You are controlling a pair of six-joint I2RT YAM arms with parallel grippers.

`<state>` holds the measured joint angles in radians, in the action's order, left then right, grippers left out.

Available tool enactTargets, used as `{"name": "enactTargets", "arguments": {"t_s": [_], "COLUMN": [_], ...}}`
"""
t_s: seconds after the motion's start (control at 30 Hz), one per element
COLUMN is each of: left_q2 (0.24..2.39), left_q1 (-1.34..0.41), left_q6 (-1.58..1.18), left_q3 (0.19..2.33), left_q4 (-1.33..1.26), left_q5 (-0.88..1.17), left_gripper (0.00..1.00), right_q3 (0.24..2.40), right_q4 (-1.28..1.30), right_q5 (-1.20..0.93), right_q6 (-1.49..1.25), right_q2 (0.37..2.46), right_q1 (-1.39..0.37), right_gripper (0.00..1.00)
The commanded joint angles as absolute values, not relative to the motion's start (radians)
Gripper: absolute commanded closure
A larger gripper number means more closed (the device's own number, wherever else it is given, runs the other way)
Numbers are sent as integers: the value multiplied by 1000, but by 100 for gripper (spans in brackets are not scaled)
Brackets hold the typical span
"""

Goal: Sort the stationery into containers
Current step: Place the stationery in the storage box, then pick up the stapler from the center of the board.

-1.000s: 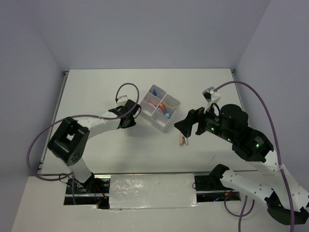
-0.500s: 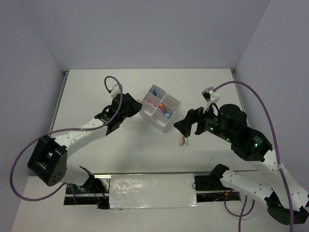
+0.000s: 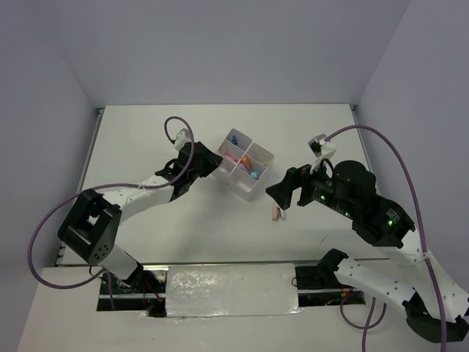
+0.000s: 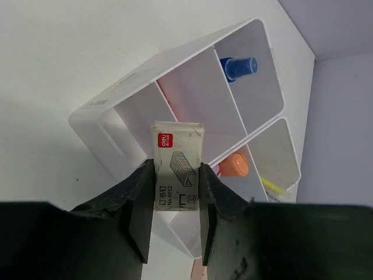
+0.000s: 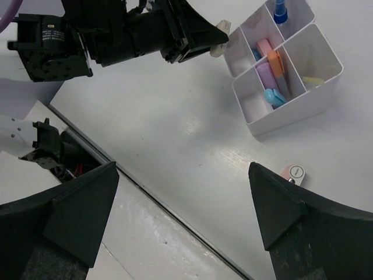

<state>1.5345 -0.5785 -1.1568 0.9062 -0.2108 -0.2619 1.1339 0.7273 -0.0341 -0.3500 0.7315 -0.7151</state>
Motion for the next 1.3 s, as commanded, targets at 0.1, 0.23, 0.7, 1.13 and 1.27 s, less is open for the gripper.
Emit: {"name": "enactTargets", "arguments": {"t_s": [0.1, 0.23, 0.7, 1.13, 1.27], "left_q2": [1571, 1597, 1552, 1209, 1071], "left_q1": [-572, -569, -568, -569, -568], "left_q6": [-1175, -1184, -1186, -793, -661], "left_q3": [943, 943, 925, 1134, 1135], "left_q4": [-282, -299, -275, 480, 625], "left_q5": [-269, -239, -230, -354, -338], "left_gripper": [61, 47, 25, 2, 1], "right_q3": [1112, 1109, 1068, 842, 787], "right_q4": [701, 696, 693, 663, 580], "right_q5": [-29, -28, 27, 238, 224], "right_q6": [-336, -331, -325, -486, -503], "right_q2": [727, 733, 753, 1033, 1150], "right_q1": [-719, -723, -721, -707, -700], "right_gripper": [0, 0, 0, 0, 2]}}
